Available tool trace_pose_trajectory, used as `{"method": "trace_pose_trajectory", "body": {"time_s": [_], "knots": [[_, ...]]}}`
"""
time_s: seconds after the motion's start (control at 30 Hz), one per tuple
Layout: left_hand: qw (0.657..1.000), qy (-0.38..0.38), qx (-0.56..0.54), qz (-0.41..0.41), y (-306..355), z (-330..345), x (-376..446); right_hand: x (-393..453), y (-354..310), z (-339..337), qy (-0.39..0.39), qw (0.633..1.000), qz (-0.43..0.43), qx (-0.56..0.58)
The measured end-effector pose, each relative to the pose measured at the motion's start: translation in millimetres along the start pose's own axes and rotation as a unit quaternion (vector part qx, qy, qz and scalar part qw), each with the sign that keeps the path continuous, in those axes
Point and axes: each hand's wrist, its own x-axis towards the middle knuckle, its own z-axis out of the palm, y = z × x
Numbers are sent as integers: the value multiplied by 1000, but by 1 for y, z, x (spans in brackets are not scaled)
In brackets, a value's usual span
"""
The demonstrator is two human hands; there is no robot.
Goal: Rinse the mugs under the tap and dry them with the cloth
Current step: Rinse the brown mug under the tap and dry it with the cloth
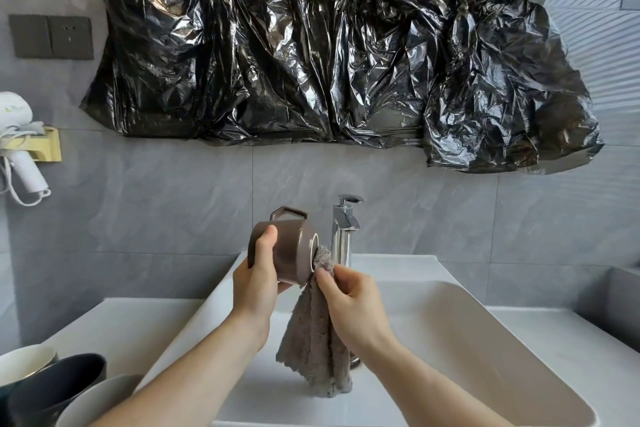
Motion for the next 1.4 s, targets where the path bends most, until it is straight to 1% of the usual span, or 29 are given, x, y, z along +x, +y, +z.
{"method": "trace_pose_trajectory", "body": {"time_s": [0.2,0.3,0.37,0.43,0.5,0.6,0.73,0.8,0.9,1.03,1.13,1.2,1.3,1.4], "knots": [[997,48,-52,-42,0,-5,11,-7,-9,7,-54,998,-44,2],[996,44,-64,-44,0,-5,12,-6,-8,8,-73,997,-13,22],[997,27,-61,-43,0,-4,12,-6,-5,7,-77,997,6,10],[998,-4,-50,-41,-1,-3,10,-5,-4,6,-72,997,18,-9],[998,-31,-35,-36,-1,0,8,-3,-1,5,-60,998,34,5],[999,-42,-21,-25,-1,1,6,1,1,1,-17,994,84,73],[998,-41,45,8,-4,0,4,7,1,-5,34,975,122,182],[996,-43,72,27,-6,-1,1,8,0,-7,50,975,102,188],[994,-31,91,42,-6,-1,-2,4,-1,-8,42,988,44,140],[995,9,88,36,-4,-4,-3,-1,-3,-5,27,994,-4,104],[996,28,79,24,-3,-4,-3,-3,-7,-4,47,993,-29,101],[996,29,84,23,-3,-4,-3,-4,-8,-4,72,991,-50,100],[994,22,104,17,-3,-3,-3,-4,-9,-5,84,990,-70,87],[990,-15,138,33,-4,-4,-4,-1,-8,-6,90,990,-52,95]]}}
